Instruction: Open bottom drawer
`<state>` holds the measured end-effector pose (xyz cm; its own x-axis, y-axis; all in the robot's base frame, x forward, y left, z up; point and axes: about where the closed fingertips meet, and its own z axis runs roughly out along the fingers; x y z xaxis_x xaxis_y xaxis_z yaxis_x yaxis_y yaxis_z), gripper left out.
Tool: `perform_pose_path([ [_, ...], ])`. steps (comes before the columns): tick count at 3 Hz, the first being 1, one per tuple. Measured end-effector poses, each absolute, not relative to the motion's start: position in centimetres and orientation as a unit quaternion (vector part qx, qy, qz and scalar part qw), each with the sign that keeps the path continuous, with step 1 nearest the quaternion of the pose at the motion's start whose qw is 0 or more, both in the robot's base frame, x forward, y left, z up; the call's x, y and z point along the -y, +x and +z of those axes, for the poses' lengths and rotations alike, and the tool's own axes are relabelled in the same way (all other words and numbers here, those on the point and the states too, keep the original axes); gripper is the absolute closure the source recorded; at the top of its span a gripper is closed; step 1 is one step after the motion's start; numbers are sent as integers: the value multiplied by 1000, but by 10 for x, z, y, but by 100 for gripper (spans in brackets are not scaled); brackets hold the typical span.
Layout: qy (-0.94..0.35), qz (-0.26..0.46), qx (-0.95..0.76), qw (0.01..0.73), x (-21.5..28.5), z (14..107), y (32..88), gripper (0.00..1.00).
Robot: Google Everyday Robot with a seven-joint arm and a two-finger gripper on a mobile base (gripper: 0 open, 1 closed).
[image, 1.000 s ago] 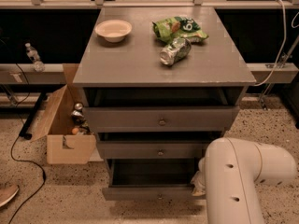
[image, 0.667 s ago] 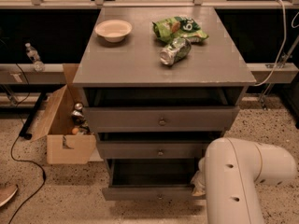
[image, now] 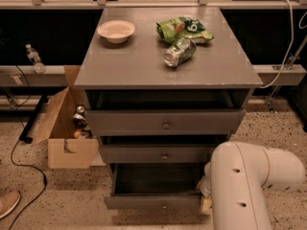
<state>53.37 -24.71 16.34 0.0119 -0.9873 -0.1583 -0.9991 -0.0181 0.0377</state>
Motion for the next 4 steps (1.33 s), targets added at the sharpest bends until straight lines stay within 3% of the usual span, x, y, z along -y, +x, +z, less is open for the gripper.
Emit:
perform_pose_path([
  [3, -731, 96, -674, 54, 251, 164, 506, 0],
  [4, -744, 119, -654, 59, 260, 163, 485, 14],
])
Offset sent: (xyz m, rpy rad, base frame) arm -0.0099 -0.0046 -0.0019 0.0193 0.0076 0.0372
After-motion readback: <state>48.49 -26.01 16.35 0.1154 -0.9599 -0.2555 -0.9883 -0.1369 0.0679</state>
